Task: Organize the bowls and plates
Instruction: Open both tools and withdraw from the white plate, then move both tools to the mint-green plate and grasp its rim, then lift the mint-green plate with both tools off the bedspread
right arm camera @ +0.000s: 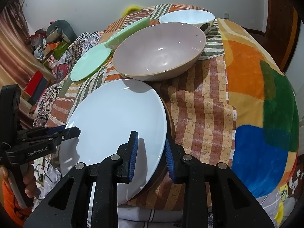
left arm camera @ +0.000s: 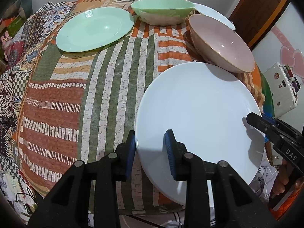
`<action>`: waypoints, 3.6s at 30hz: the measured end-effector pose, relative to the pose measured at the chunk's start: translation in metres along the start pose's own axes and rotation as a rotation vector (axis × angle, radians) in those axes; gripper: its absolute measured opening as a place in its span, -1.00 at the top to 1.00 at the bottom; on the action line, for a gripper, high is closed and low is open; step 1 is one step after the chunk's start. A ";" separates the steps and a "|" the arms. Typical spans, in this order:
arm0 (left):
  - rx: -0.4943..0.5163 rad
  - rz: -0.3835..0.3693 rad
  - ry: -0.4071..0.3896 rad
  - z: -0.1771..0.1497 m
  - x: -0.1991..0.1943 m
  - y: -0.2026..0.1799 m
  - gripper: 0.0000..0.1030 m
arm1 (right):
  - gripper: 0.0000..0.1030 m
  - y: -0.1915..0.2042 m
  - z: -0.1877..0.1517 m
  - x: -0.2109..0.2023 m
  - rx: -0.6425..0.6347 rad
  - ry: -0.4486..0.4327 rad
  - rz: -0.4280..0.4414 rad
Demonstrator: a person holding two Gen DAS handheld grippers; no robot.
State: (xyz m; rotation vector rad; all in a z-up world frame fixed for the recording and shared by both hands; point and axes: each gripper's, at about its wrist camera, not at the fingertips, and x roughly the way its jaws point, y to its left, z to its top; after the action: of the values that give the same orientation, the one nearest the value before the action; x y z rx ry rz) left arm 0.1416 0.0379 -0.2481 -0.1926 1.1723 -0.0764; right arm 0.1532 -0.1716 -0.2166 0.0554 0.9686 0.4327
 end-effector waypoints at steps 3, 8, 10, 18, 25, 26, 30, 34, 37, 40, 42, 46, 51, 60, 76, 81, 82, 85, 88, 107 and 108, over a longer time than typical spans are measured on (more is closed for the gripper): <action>-0.010 0.005 0.003 0.001 -0.001 0.003 0.42 | 0.50 0.001 0.000 0.000 -0.011 0.003 -0.010; -0.019 0.011 -0.013 -0.001 -0.011 0.010 0.37 | 0.50 0.001 0.002 -0.008 -0.039 -0.031 -0.095; -0.024 0.009 -0.028 0.000 -0.019 0.012 0.37 | 0.47 -0.001 0.005 -0.015 -0.043 -0.049 -0.101; -0.031 0.013 -0.182 0.007 -0.071 0.019 0.10 | 0.25 0.002 0.024 -0.038 -0.031 -0.123 -0.081; -0.043 0.059 -0.293 0.023 -0.101 0.043 -0.11 | 0.19 0.037 0.050 -0.034 -0.099 -0.159 -0.023; -0.048 0.070 -0.305 0.026 -0.103 0.050 -0.11 | 0.19 0.042 0.054 -0.031 -0.107 -0.158 -0.013; -0.083 0.087 -0.320 0.036 -0.102 0.075 -0.11 | 0.03 0.065 0.071 -0.018 -0.143 -0.157 0.024; -0.108 0.109 -0.321 0.046 -0.095 0.100 -0.11 | -0.09 0.086 0.086 -0.004 -0.193 -0.168 0.021; -0.133 0.121 -0.315 0.056 -0.085 0.119 -0.11 | -0.09 0.098 0.096 0.008 -0.211 -0.158 0.024; -0.156 0.129 -0.302 0.067 -0.073 0.138 -0.11 | -0.09 0.111 0.108 0.027 -0.227 -0.126 0.041; -0.169 0.124 -0.288 0.076 -0.063 0.151 -0.11 | -0.09 0.117 0.115 0.041 -0.228 -0.096 0.051; -0.172 0.114 -0.268 0.094 -0.043 0.166 -0.11 | -0.09 0.124 0.125 0.068 -0.234 -0.040 0.039; -0.174 0.121 -0.253 0.116 -0.020 0.180 -0.11 | -0.09 0.129 0.138 0.097 -0.253 0.003 -0.005; -0.153 0.118 -0.200 0.147 0.022 0.194 0.16 | -0.08 0.127 0.147 0.129 -0.206 0.095 0.032; -0.163 0.087 -0.163 0.163 0.048 0.207 0.60 | 0.41 0.125 0.156 0.171 -0.171 0.212 0.023; -0.163 0.069 -0.151 0.154 0.043 0.207 0.60 | 0.42 0.129 0.153 0.169 -0.208 0.215 0.013; -0.163 0.071 -0.149 0.151 0.041 0.207 0.60 | 0.41 0.129 0.152 0.169 -0.211 0.216 0.015; -0.160 0.083 -0.142 0.139 0.035 0.205 0.60 | 0.41 0.131 0.148 0.167 -0.227 0.229 0.028; -0.172 0.077 -0.134 0.123 0.027 0.206 0.60 | 0.41 0.136 0.140 0.163 -0.256 0.242 0.041; -0.143 0.087 -0.093 0.080 0.011 0.206 0.56 | 0.42 0.142 0.137 0.168 -0.319 0.272 0.060; -0.145 0.087 -0.092 0.082 0.012 0.207 0.56 | 0.42 0.141 0.140 0.171 -0.310 0.273 0.064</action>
State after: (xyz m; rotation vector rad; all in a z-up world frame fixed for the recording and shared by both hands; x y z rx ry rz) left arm 0.2131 0.2482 -0.2677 -0.2700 1.0937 0.0935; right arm 0.3029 0.0430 -0.2378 -0.2602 1.1592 0.6570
